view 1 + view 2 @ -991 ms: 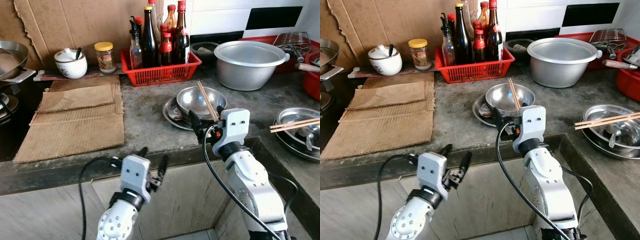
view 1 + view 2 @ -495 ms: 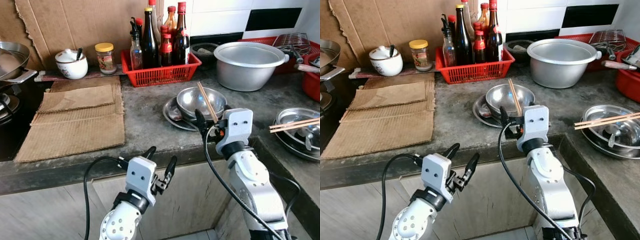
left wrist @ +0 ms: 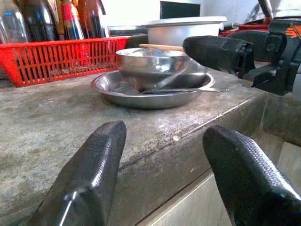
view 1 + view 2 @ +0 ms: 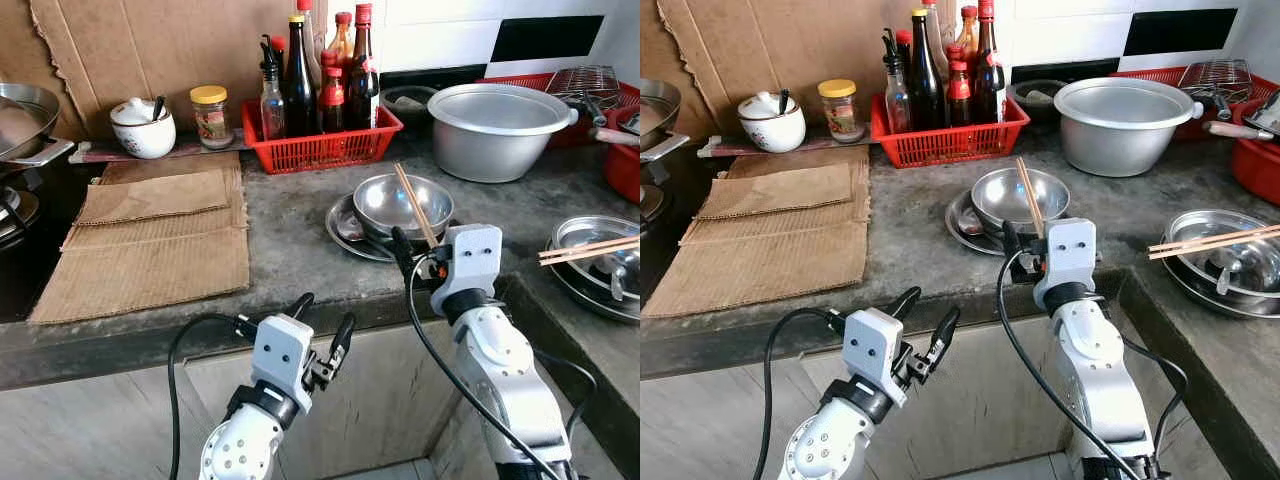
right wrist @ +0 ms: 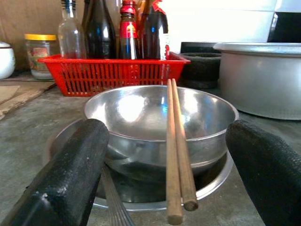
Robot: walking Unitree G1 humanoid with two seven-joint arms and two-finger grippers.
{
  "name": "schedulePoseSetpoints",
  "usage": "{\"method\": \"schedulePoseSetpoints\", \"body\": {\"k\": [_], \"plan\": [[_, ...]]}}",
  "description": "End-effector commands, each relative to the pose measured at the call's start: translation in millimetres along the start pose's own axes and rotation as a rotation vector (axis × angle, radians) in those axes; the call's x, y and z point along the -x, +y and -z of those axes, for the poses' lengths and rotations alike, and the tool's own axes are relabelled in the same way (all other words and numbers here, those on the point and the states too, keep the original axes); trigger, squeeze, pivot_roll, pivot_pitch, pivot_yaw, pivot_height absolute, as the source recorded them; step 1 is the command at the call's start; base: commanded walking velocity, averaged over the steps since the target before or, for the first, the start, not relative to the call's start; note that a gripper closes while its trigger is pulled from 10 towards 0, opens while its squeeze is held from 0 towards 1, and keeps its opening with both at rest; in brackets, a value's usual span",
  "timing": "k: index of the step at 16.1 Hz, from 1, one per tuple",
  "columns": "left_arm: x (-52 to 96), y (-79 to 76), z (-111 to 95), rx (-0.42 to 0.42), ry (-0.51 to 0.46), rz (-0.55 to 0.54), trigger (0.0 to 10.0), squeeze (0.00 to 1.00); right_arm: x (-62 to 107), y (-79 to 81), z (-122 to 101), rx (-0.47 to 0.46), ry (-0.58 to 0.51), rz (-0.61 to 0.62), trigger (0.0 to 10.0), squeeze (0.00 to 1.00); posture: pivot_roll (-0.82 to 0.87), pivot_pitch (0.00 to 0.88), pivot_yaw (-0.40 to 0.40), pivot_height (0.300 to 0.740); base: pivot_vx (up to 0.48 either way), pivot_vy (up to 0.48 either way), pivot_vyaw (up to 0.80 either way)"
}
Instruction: Kitchen organization
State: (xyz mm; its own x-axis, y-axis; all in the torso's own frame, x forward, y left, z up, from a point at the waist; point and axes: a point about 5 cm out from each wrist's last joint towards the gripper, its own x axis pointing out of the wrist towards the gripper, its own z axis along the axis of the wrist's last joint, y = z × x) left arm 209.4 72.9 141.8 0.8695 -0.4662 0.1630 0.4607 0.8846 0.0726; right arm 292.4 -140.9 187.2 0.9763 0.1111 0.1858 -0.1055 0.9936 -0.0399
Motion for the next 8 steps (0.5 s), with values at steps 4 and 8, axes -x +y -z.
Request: {"method": "schedulePoseSetpoints", "body": {"k": [4, 8], "plan": [[0.8, -1.5, -3.5, 0.002, -0.018, 0.005, 10.0, 0.0, -0.4, -1.6, 4.8, -0.011, 0.024, 0.008, 10.0, 0.0, 0.11, 0.04, -0.022, 0.74, 0.0, 0.0, 0.0], [0.6, -1.7, -3.8, 0.001, -0.02, -0.001, 10.0, 0.0, -0.4, 0.1, 8.3, -0.014, 0.044, -0.004, 10.0, 0.0, 0.11, 0.042, -0.022, 0.74, 0.0, 0.0, 0.0]]}}
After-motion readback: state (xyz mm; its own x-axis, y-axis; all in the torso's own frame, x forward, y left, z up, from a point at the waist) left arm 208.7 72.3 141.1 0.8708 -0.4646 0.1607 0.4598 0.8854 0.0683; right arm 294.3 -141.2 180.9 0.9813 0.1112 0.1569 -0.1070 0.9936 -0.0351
